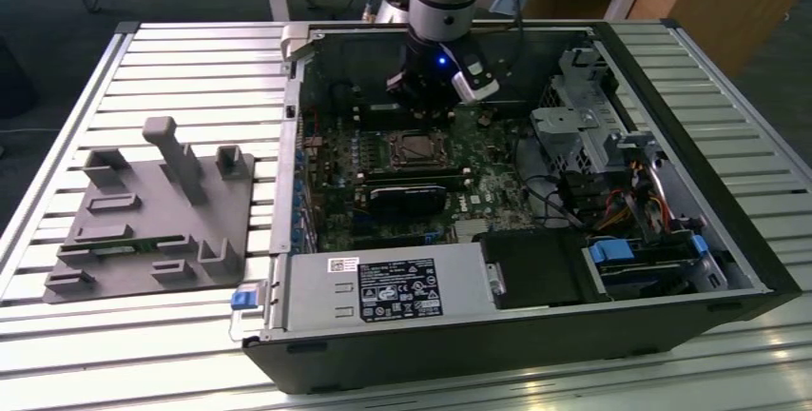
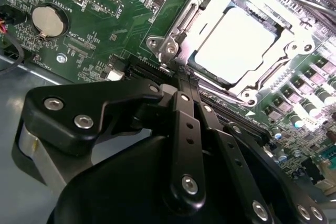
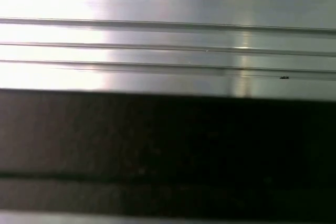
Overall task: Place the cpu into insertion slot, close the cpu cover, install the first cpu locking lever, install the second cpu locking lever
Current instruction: 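Install the first cpu locking lever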
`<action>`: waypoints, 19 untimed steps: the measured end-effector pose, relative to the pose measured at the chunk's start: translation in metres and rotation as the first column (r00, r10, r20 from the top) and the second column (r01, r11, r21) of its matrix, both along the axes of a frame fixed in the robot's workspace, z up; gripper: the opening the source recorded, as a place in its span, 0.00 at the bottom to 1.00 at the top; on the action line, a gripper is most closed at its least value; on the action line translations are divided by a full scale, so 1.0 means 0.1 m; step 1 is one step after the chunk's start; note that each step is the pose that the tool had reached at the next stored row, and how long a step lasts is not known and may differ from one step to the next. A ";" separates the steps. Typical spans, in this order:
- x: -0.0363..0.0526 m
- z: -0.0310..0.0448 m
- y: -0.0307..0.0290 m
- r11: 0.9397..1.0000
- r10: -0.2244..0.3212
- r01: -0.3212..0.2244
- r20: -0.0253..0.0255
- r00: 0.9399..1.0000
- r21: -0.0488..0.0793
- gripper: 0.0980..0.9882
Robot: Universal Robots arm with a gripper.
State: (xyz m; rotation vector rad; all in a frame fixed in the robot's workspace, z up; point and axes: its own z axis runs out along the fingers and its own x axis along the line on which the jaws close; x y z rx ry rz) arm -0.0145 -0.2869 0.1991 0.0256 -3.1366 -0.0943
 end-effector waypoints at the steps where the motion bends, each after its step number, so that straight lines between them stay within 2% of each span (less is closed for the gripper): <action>1: 0.001 -0.011 0.002 1.000 0.000 0.000 0.001 1.000 -0.002 0.01; 5: 0.000 -0.040 0.000 1.000 0.000 0.000 0.000 1.000 -0.008 0.01; 8: 0.001 -0.045 0.001 1.000 0.000 0.000 0.000 1.000 -0.008 0.01; 10: 0.004 -0.023 0.005 1.000 0.000 0.000 0.002 1.000 -0.006 0.01; 13: 0.001 0.038 0.002 1.000 0.000 0.000 0.001 1.000 -0.007 0.01; 19: 0.002 0.024 0.002 1.000 0.000 0.000 0.000 1.000 -0.014 0.01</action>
